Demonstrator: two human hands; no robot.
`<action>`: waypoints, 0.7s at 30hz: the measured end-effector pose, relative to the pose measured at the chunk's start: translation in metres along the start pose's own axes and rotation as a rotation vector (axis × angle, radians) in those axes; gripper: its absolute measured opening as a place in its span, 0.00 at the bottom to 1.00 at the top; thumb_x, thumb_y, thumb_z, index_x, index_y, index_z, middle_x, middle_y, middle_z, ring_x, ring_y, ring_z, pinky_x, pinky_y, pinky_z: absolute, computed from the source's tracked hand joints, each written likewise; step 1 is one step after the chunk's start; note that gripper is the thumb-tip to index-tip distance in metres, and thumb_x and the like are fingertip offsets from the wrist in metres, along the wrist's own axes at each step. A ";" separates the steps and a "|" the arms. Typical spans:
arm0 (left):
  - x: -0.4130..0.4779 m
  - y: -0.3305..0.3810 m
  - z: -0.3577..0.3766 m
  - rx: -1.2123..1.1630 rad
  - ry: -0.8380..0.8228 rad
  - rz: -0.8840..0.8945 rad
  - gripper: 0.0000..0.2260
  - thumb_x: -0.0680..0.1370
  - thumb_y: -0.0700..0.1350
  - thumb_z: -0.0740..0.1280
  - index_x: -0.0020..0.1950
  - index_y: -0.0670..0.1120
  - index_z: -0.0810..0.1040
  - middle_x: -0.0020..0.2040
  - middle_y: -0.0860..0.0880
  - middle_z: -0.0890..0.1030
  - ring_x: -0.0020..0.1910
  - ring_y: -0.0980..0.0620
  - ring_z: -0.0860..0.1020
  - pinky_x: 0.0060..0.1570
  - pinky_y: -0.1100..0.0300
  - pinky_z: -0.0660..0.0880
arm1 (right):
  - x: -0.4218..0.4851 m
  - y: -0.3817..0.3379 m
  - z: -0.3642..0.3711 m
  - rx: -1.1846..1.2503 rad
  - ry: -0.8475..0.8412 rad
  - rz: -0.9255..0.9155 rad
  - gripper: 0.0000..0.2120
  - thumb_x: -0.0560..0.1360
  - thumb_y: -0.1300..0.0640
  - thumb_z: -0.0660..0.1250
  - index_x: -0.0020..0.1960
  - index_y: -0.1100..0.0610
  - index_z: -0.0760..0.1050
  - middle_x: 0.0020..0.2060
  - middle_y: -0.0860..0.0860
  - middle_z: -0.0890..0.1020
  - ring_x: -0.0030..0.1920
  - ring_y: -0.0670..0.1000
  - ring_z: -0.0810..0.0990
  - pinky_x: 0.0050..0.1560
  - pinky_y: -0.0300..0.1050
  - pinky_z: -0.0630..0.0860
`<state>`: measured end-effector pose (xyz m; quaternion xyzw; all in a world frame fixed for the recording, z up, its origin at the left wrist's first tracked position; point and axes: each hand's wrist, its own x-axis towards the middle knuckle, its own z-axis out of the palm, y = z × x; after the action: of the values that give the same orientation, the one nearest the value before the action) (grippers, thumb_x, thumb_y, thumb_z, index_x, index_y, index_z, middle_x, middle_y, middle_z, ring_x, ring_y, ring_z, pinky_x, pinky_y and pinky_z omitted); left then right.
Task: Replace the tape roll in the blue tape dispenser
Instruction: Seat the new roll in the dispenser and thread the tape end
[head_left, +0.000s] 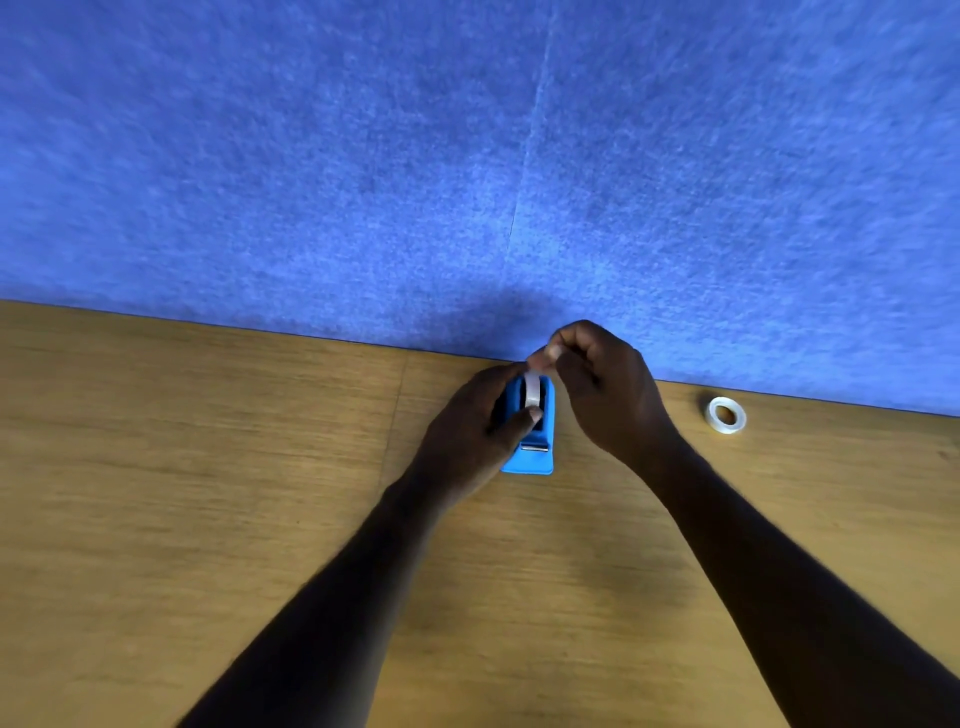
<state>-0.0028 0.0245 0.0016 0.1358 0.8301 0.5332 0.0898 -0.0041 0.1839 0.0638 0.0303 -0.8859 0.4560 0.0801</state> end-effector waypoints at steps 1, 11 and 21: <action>-0.002 0.000 -0.001 -0.014 -0.008 0.010 0.19 0.78 0.53 0.62 0.69 0.58 0.69 0.63 0.56 0.76 0.61 0.59 0.76 0.60 0.49 0.76 | -0.003 0.000 -0.001 -0.033 0.008 -0.029 0.06 0.79 0.60 0.62 0.46 0.55 0.76 0.43 0.47 0.85 0.44 0.40 0.82 0.42 0.29 0.74; -0.006 -0.001 -0.004 -0.083 -0.044 0.024 0.29 0.74 0.42 0.55 0.76 0.50 0.66 0.71 0.51 0.71 0.68 0.56 0.71 0.66 0.49 0.71 | -0.044 0.011 0.009 -0.112 0.064 -0.227 0.05 0.76 0.64 0.67 0.49 0.59 0.80 0.49 0.52 0.82 0.51 0.46 0.80 0.52 0.39 0.77; -0.006 0.002 -0.005 -0.024 -0.050 0.060 0.30 0.72 0.41 0.55 0.76 0.47 0.66 0.72 0.48 0.70 0.69 0.54 0.69 0.68 0.53 0.68 | -0.074 0.028 0.019 -0.282 0.105 -0.328 0.04 0.74 0.64 0.70 0.48 0.63 0.82 0.51 0.58 0.82 0.52 0.56 0.81 0.50 0.53 0.79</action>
<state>0.0018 0.0188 0.0054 0.1727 0.8166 0.5422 0.0963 0.0635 0.1836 0.0182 0.1386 -0.9186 0.3096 0.2025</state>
